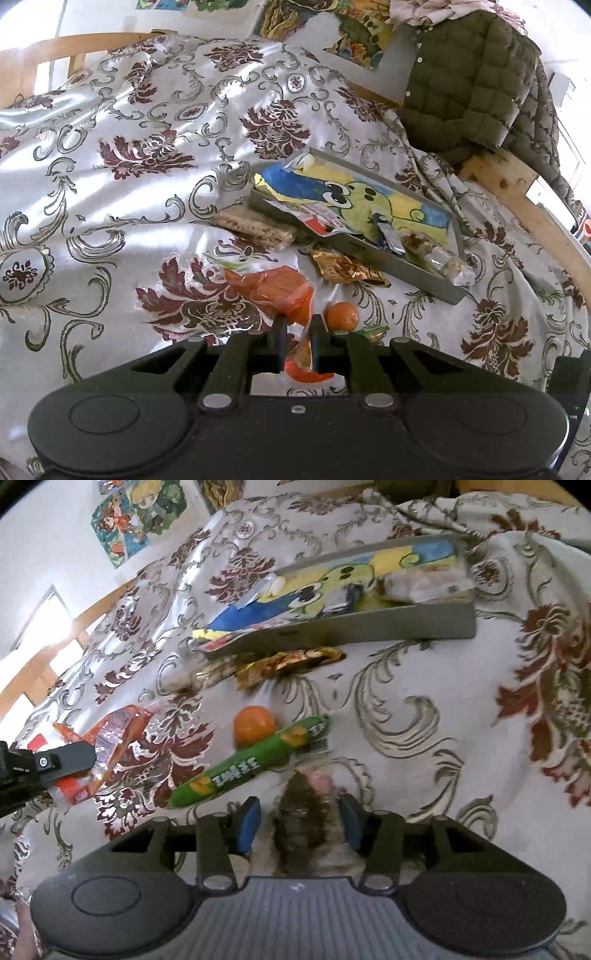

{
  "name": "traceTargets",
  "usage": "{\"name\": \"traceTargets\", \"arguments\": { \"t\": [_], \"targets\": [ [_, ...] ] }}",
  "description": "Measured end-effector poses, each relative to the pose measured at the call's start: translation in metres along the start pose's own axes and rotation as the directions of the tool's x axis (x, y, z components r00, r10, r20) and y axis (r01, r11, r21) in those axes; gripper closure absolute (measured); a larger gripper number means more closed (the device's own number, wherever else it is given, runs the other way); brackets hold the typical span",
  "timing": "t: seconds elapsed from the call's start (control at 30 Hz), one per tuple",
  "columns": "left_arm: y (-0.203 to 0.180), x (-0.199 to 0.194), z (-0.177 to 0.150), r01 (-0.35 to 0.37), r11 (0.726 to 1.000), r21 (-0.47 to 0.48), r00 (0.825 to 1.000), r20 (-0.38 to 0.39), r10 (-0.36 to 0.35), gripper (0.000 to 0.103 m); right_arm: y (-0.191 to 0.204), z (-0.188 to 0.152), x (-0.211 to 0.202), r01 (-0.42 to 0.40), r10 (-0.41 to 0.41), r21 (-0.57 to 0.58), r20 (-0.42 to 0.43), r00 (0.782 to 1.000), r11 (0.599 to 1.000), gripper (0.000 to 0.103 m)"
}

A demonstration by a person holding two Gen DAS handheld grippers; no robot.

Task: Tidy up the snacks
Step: 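Grasp the orange candy bag with the left tool while the right tool grasps the small clear packet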

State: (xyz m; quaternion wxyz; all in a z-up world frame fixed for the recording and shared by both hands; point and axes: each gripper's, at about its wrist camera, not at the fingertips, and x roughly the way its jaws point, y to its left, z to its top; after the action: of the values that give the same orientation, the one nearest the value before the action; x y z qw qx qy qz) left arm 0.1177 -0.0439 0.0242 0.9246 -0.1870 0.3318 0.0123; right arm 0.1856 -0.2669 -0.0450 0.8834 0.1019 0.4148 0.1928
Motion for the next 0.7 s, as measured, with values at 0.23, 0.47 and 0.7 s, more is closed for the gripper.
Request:
{"name": "traceTargets", "arguments": {
  "t": [0.23,0.47,0.7],
  "targets": [
    [-0.002,-0.001,0.007,0.01,1.0,-0.001,1.0,0.018,-0.01,0.09,0.017,-0.007,-0.014,0.013,-0.011,-0.083,0.024,1.0,0.996,0.082],
    [-0.011,-0.002,0.015,0.033,0.999,0.021,0.999,0.031,-0.034,0.09,0.017,-0.002,-0.031,0.025,-0.018,-0.091,0.073,0.997,0.996,0.089],
    [-0.02,-0.002,0.026,0.044,0.997,0.068,0.997,0.065,-0.049,0.098,0.015,0.006,-0.05,0.032,-0.013,-0.086,0.21,0.978,0.996,0.089]
  ]
}}
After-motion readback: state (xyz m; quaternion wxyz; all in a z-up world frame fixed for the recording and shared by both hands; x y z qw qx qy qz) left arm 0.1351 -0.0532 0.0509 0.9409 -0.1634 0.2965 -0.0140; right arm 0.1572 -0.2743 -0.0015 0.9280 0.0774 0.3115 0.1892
